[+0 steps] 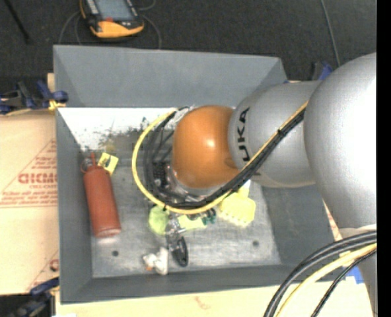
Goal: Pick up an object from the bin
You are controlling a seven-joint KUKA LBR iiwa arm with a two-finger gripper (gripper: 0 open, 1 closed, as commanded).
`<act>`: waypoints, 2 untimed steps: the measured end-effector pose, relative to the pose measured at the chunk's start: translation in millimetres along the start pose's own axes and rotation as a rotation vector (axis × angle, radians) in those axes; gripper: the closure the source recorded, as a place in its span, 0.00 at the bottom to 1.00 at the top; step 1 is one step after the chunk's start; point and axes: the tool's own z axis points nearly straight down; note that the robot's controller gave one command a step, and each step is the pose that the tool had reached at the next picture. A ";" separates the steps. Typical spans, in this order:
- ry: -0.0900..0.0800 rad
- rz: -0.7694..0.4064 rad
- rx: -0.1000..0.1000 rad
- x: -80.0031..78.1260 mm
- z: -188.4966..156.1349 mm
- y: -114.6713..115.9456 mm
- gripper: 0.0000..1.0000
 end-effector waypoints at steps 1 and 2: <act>0.001 0.302 -0.003 -26.2 12.2 -38.0 0.00; -0.005 0.159 -0.002 -16.6 22.3 -63.6 1.00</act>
Offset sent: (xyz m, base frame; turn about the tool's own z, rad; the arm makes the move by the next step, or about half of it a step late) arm 0.0349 -0.0544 -0.0266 0.1568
